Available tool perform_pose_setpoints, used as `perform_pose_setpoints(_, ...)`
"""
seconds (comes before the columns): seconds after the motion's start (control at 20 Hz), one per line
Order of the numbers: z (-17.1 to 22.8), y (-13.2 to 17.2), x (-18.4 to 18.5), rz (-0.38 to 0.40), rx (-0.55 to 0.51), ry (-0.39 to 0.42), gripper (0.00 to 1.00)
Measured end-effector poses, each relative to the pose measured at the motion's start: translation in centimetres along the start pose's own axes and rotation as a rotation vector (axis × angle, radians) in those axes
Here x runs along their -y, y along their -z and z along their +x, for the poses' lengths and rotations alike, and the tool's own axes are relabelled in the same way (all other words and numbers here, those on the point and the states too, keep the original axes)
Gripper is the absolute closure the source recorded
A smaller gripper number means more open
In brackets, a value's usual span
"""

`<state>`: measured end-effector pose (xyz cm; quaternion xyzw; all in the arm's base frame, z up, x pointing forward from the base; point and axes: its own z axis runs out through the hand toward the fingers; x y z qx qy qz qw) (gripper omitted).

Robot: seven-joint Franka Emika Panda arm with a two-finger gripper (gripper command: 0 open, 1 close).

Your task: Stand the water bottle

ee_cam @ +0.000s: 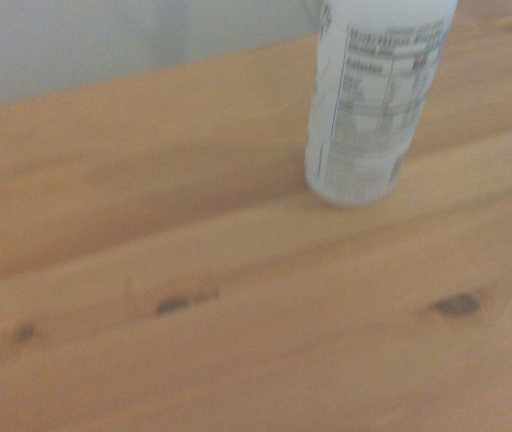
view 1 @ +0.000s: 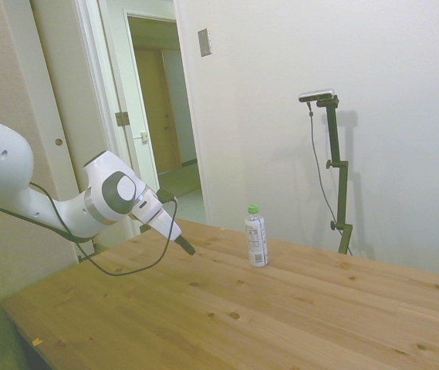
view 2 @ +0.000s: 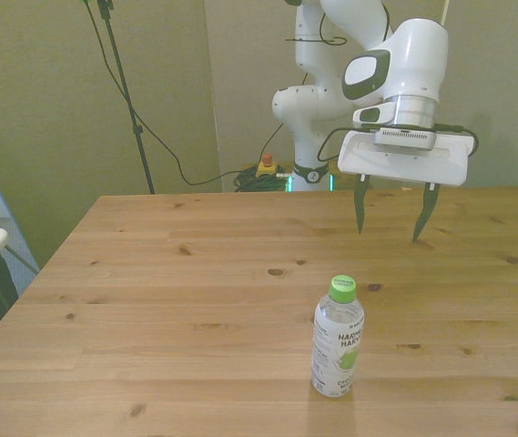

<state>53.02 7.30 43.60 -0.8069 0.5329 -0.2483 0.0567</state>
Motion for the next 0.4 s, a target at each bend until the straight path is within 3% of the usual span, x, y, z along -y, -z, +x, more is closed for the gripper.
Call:
perform_pose_setpoints(0.2, -0.2, 2.5, -1.5, -0.104, 0.153, 0.080, 0.00)
perform_pose_setpoints(0.4, 2.7, 5.1, -3.4, -0.190, 0.315, 0.173, 0.00)
